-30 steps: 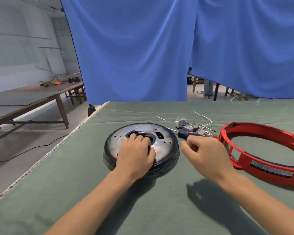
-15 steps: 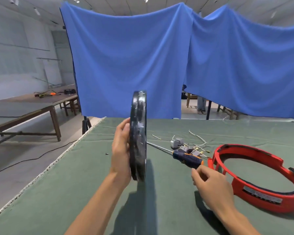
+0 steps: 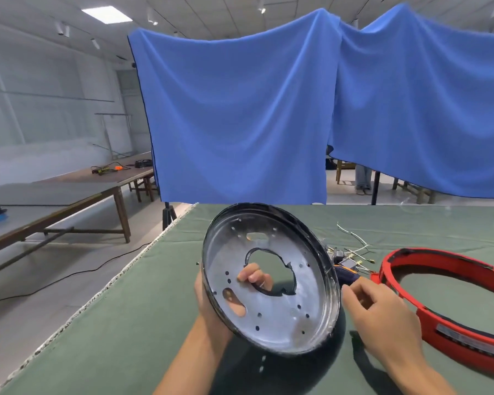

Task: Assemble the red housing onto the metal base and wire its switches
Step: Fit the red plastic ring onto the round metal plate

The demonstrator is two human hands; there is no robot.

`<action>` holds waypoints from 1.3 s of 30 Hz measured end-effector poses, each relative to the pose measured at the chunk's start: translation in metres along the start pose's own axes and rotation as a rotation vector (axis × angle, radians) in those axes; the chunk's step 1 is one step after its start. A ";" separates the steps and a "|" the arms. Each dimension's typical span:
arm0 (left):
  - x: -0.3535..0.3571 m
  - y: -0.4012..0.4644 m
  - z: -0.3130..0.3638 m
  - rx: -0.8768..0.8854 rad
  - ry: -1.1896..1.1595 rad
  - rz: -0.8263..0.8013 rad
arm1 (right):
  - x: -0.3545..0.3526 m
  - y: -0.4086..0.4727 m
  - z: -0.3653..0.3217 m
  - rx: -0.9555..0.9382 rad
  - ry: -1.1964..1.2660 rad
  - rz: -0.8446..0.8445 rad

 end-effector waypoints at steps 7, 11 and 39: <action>-0.023 -0.006 0.006 0.134 -0.023 0.373 | -0.014 0.002 -0.006 -0.119 -0.287 0.087; -0.027 -0.010 0.016 0.195 0.127 0.429 | -0.010 0.002 0.024 0.078 -0.597 -0.172; 0.005 -0.038 0.026 0.479 0.834 0.882 | 0.002 -0.006 -0.067 -0.914 0.077 0.288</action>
Point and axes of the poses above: each hand's wrist, its own y-axis towards the middle knuckle, its own x-axis out of the palm, z = x × y, the point moved 7 cm from there along y, towards the middle knuckle, and after that the axes turned 14 degrees about -x, right-handed, at the moved point
